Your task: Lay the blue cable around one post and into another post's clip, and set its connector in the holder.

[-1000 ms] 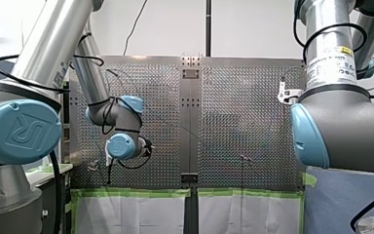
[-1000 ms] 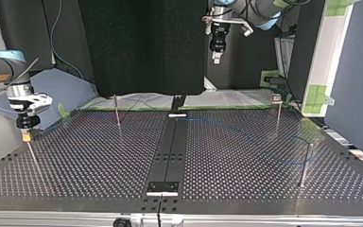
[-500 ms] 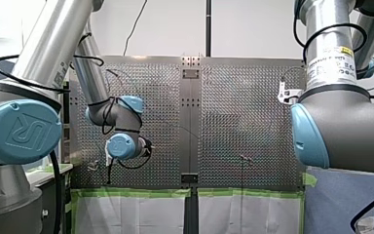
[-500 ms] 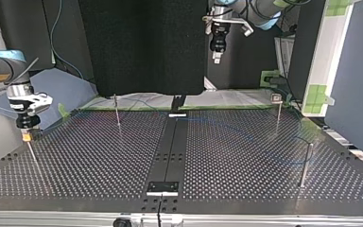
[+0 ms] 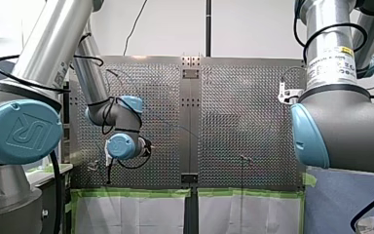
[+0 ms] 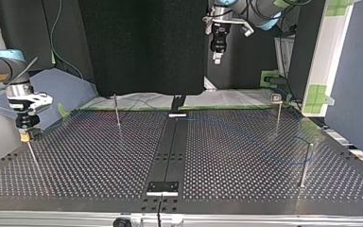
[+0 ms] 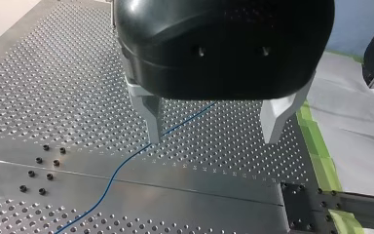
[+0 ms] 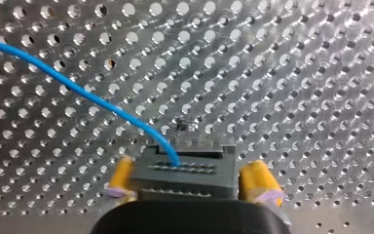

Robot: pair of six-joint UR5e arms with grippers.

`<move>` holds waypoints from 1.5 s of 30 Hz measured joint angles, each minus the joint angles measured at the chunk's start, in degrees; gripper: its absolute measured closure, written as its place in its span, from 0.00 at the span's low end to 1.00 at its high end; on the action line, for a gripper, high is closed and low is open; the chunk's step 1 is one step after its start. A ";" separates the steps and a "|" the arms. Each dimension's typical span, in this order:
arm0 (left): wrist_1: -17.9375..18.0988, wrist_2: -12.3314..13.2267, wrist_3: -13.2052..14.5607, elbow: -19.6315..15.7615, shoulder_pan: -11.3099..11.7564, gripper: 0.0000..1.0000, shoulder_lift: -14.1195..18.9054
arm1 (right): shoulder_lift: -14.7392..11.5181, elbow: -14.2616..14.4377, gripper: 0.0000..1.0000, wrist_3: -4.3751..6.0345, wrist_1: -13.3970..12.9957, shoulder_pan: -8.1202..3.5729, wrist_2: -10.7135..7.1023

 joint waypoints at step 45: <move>-0.17 0.00 0.17 -0.01 0.17 0.00 0.00 | -0.85 -0.36 0.00 2.04 1.39 0.65 0.60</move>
